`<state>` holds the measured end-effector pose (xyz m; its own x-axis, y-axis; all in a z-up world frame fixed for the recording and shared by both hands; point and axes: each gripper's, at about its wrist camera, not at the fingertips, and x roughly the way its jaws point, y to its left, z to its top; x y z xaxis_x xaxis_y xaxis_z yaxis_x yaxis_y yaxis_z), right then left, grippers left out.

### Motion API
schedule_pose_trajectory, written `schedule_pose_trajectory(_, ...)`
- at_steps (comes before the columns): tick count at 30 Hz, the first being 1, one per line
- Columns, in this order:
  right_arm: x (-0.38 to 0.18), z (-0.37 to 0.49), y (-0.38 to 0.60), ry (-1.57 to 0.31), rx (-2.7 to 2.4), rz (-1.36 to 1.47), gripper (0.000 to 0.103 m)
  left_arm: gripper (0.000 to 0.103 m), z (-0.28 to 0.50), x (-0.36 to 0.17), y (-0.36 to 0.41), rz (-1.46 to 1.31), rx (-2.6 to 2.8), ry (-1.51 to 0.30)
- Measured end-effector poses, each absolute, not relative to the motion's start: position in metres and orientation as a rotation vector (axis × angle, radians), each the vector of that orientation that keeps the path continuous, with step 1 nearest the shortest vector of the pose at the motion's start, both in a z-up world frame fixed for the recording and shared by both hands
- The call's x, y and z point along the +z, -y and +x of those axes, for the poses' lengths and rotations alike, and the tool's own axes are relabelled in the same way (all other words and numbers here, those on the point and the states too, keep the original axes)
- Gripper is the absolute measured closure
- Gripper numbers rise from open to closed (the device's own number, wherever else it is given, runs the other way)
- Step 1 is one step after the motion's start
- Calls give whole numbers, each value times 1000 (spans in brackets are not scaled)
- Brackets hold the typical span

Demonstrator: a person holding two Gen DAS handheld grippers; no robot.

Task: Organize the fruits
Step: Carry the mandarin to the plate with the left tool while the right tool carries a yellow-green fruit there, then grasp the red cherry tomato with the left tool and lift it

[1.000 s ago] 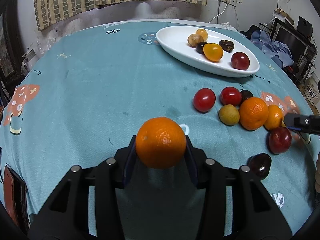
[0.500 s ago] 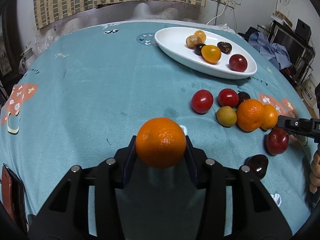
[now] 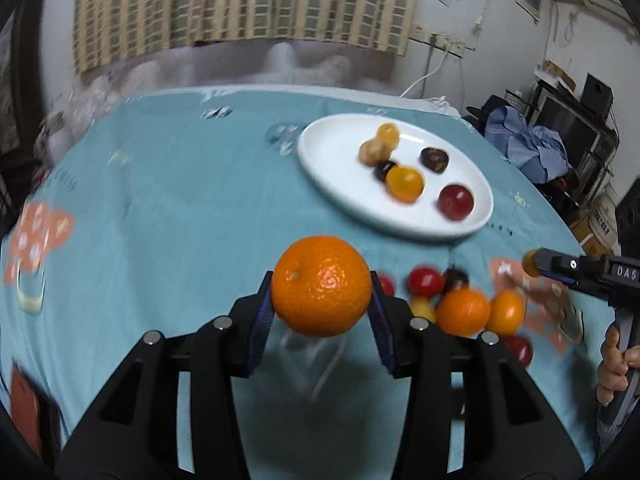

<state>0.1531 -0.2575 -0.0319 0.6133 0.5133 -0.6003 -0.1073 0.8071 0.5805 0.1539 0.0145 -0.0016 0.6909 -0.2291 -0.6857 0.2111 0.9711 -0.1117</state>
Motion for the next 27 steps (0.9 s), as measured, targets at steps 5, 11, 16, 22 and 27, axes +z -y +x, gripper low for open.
schedule_pose_trajectory(5,-13,204,246,-806,338,513,75,57,203,10,29,13,-300,-760)
schedule_pose_trajectory(11,-17,254,245,-779,205,454,52,27,229,2,47,16,-294,-747)
schedule_pose_trajectory(16,-13,219,259,-736,257,512,37,20,206,7,20,-34,-278,-727)
schedule_pose_trajectory(22,-32,142,265,-790,347,591,6,12,152,-18,-14,-75,-208,-764)
schedule_pose_trajectory(27,-52,118,269,-835,363,659,6,7,139,-28,-24,-89,-151,-785)
